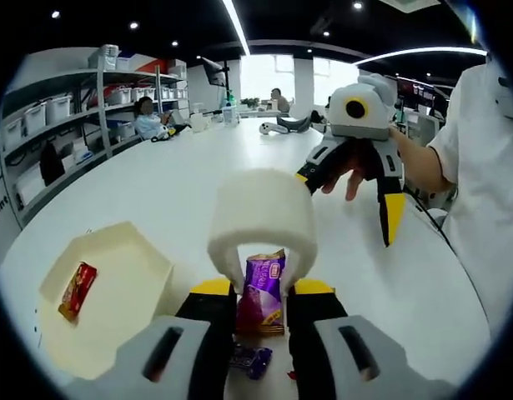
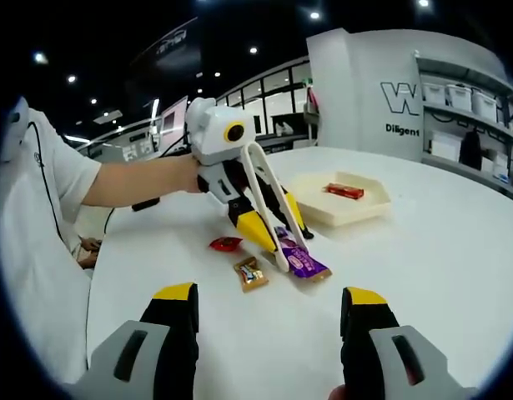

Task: Place the target food into the container with the food tongs after gripping and lifting it, then release it inside without dropping or visibly crushing the food.

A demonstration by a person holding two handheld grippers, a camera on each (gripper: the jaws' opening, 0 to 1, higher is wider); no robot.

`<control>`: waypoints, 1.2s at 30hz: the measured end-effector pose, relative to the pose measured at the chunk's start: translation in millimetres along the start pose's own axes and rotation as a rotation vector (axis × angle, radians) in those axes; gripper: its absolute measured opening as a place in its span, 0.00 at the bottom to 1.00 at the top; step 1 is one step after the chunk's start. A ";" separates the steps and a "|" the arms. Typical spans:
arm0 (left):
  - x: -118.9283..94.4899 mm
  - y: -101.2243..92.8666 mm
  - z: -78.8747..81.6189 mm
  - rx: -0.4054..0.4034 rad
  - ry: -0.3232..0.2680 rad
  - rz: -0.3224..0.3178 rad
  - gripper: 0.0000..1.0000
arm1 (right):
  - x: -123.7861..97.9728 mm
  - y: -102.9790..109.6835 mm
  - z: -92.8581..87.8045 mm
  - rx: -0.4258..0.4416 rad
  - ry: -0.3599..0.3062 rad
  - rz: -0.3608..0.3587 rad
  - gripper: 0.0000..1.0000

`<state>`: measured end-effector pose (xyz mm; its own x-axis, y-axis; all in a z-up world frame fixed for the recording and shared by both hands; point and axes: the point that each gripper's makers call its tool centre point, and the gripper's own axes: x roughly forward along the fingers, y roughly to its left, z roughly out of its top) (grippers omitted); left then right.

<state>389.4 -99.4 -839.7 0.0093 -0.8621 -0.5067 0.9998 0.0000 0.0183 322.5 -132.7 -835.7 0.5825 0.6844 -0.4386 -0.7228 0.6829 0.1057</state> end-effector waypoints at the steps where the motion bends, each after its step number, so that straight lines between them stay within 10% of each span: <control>1: -0.6 -0.4 0.1 -0.010 -0.003 -0.003 0.22 | -0.1 -0.2 0.0 0.001 0.000 0.000 0.67; 36: -69.9 15.7 36.0 -0.009 -0.103 0.077 0.20 | -5.2 3.3 -0.1 -0.004 -0.003 -0.004 0.67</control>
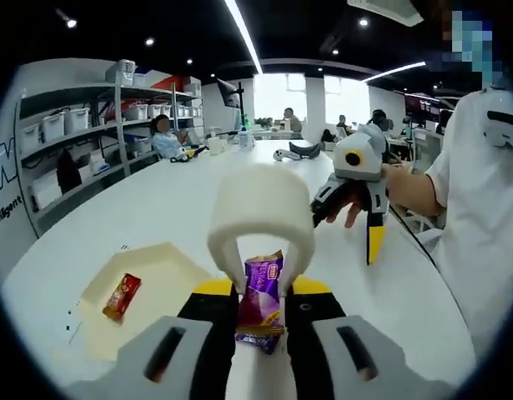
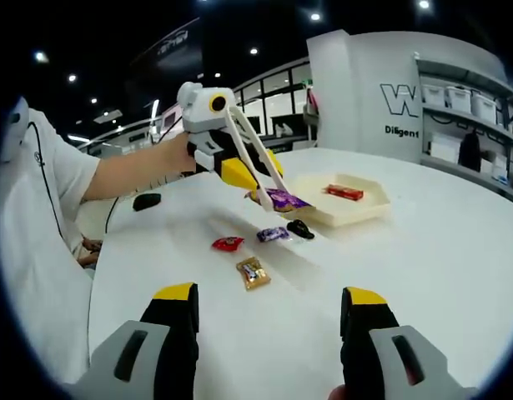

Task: Place the target food into the container with the food tongs after gripping and lifting it, then release it inside without dropping or visibly crushing the food.

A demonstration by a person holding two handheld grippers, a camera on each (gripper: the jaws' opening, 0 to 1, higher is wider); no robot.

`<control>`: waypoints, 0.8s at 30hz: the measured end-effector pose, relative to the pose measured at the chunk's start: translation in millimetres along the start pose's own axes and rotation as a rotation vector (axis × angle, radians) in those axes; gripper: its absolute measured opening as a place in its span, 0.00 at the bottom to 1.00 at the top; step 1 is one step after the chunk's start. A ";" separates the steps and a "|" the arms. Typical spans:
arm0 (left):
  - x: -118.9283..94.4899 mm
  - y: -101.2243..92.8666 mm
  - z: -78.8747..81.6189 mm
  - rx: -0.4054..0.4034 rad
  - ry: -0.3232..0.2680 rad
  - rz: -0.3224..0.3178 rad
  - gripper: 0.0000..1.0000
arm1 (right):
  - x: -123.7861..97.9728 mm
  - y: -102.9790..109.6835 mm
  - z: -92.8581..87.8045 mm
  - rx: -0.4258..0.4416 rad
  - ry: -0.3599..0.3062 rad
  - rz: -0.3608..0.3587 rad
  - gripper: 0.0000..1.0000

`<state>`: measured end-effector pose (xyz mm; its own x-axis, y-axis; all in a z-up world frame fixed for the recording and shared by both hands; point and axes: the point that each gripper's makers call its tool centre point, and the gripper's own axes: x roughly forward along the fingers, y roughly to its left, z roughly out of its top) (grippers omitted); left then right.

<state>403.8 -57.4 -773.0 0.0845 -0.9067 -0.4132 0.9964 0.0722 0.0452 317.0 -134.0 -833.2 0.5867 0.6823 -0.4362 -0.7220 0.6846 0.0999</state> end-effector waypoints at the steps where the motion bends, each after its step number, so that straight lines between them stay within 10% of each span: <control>1: -2.7 3.7 1.5 0.000 -0.003 0.007 0.20 | -0.2 0.0 -0.4 -0.001 0.001 0.001 0.67; 24: -5.0 73.0 -10.9 -0.011 0.026 0.131 0.20 | -1.5 -3.0 -3.4 0.010 0.003 -0.006 0.66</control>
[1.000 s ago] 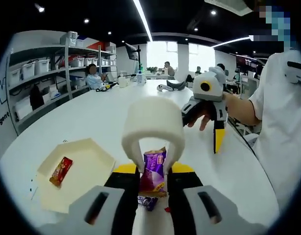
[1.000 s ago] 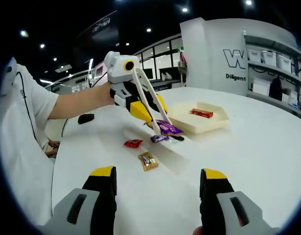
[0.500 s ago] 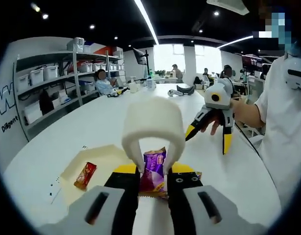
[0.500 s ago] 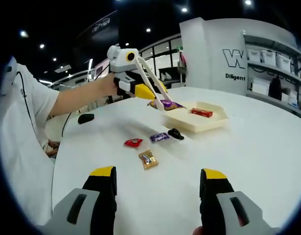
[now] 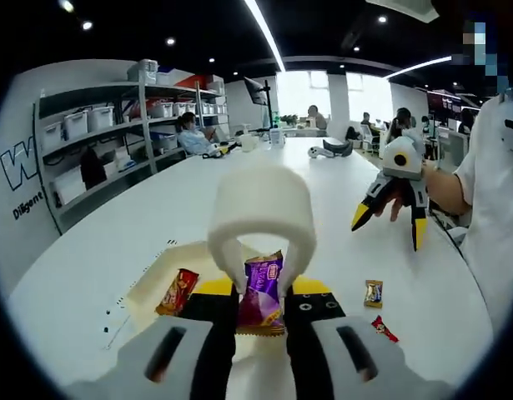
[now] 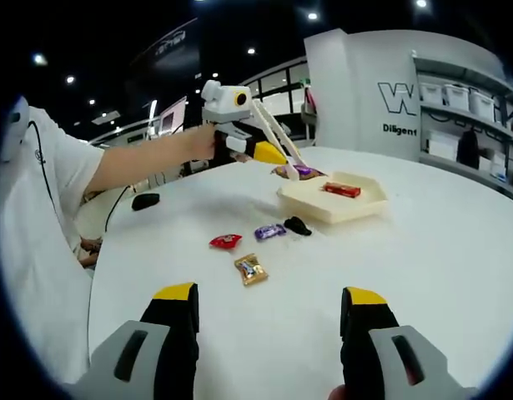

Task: Place the target food into the container with the food tongs after gripping and lifting it, then release it inside without dropping or visibly crushing the food.

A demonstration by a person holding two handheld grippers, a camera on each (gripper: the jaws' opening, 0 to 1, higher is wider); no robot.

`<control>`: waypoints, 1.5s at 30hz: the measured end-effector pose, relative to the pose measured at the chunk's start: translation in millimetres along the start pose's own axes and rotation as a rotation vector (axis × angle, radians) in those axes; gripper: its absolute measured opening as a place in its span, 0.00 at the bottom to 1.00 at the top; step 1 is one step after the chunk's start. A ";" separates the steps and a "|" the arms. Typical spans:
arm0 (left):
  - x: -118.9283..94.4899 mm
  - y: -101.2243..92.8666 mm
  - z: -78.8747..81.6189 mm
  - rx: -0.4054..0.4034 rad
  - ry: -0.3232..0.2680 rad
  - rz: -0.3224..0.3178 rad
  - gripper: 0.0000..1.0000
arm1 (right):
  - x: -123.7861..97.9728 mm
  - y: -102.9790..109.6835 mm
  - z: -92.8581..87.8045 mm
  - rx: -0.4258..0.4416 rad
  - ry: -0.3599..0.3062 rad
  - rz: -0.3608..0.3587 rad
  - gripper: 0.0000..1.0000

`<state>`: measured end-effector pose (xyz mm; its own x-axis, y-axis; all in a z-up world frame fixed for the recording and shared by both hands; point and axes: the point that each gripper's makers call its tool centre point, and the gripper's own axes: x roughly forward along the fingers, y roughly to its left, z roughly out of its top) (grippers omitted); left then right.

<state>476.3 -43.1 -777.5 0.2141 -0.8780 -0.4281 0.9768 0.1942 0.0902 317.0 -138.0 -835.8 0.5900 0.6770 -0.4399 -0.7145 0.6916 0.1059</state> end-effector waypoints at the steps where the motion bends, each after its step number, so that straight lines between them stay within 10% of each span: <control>1: 2.0 3.7 -2.3 0.001 0.006 0.005 0.20 | 0.1 0.2 0.1 -0.001 0.001 0.000 0.66; 45: 50.0 70.8 -42.1 0.055 0.099 0.045 0.20 | 4.6 -6.2 -6.0 0.018 0.021 -0.006 0.66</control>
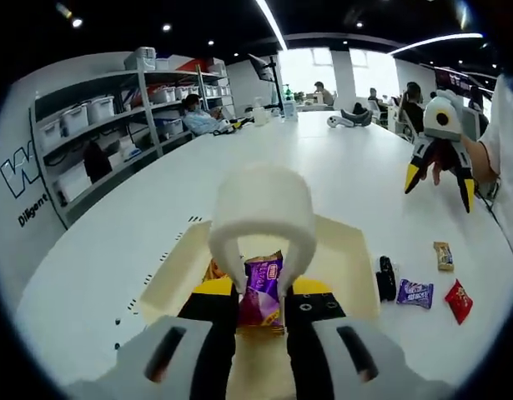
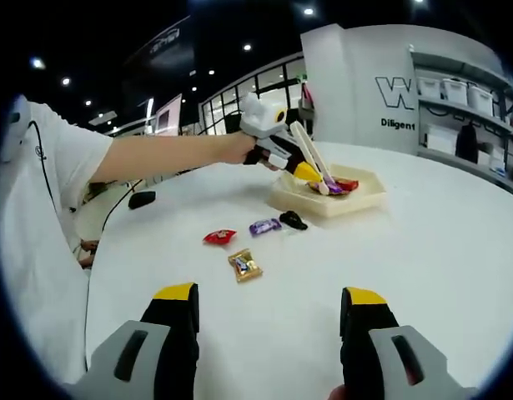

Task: Place the target food into the container with the food tongs after gripping and lifting it, then release it inside without dropping or visibly crushing the food.

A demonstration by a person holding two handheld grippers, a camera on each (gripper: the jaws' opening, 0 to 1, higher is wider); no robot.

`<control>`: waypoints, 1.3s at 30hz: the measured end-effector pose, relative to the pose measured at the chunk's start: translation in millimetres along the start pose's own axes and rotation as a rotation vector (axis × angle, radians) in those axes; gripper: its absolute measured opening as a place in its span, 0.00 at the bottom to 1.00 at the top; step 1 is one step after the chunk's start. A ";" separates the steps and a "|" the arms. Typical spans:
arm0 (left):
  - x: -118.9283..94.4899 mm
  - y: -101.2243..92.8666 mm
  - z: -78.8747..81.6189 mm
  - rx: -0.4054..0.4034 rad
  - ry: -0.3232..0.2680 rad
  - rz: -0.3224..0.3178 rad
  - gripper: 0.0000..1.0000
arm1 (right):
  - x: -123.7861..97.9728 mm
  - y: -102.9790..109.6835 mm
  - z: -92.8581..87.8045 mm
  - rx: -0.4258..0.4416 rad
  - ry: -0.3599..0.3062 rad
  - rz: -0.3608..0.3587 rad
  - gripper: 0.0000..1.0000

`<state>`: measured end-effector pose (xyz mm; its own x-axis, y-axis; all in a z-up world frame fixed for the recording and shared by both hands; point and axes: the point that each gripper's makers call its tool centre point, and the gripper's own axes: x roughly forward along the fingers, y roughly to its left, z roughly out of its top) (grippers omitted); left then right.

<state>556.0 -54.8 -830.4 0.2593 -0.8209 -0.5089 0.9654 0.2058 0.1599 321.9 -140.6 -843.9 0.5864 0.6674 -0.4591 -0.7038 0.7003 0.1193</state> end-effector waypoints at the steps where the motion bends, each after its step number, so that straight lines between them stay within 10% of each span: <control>1: 0.4 -0.3 0.4 0.004 0.000 -0.002 0.20 | 0.1 0.0 -0.5 0.002 0.001 0.000 0.66; 39: -16.6 -3.5 13.5 0.019 -0.020 0.009 0.23 | 0.3 -0.4 2.4 -0.001 -0.006 0.003 0.66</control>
<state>547.9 -49.1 -811.0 0.2673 -0.8297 -0.4900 0.9623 0.2035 0.1804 323.3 -140.0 -842.0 0.5870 0.6707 -0.4534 -0.7058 0.6983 0.1192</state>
